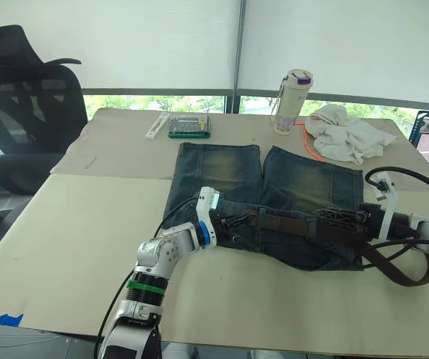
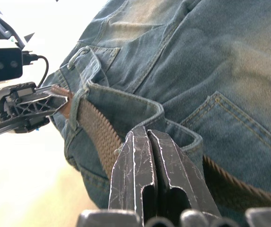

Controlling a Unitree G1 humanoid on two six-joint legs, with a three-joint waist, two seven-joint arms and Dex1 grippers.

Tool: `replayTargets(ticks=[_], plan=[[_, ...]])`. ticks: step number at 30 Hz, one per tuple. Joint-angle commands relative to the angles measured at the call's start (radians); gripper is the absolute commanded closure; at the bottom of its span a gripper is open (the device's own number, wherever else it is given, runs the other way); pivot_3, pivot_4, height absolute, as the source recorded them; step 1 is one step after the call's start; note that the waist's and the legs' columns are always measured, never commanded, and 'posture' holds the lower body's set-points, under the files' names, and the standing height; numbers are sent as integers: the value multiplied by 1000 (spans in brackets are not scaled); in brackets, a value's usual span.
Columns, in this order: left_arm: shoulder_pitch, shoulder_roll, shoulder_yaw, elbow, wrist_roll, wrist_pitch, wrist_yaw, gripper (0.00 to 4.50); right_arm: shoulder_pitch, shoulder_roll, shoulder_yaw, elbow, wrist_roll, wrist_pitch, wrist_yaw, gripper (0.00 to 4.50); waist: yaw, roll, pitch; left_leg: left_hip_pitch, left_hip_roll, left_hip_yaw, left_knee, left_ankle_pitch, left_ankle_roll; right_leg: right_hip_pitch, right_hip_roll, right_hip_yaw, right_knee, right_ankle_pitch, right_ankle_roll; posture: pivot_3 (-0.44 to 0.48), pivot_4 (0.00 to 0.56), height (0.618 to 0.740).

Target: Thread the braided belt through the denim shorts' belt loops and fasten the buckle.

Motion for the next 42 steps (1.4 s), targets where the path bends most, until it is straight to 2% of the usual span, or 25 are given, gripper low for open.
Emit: replayTargets(ticks=[1,6,17,24,37,42], plan=[[-9,3,2,-35,-3,-15,-7,4500,3,-22,-35,-32,-4,-4,19,4482,-1,0,0,0,0,0,0,0,0,0,0,0,0,0,0,0,150,740],[-10,7,4,-36,-2,-19,-6,4500,19,-47,-51,20,-60,-75,26,4482,1,0,0,0,0,0,0,0,0,0,0,0,0,0,0,0,150,740],[-10,20,16,-51,-5,-13,9,4500,10,-185,9,238,-344,-359,31,4482,3,0,0,0,-2,0,0,0,0,0,-1,0,0,0,0,0,150,740],[-12,14,6,-76,-12,-3,16,4500,-9,-283,110,477,-595,-617,-25,4482,8,0,0,0,-5,0,0,1,1,0,-3,0,0,1,1,0,150,740],[-4,14,8,-83,-12,-5,22,4500,13,-400,82,694,-644,-687,21,4482,5,1,0,1,-6,0,0,1,1,1,-3,0,-1,1,1,0,150,740],[-10,13,11,-79,-15,-5,22,4500,-26,-376,34,718,-625,-770,-36,4482,-1,1,0,2,-6,0,0,1,1,3,-3,1,-1,1,1,0,150,740]])
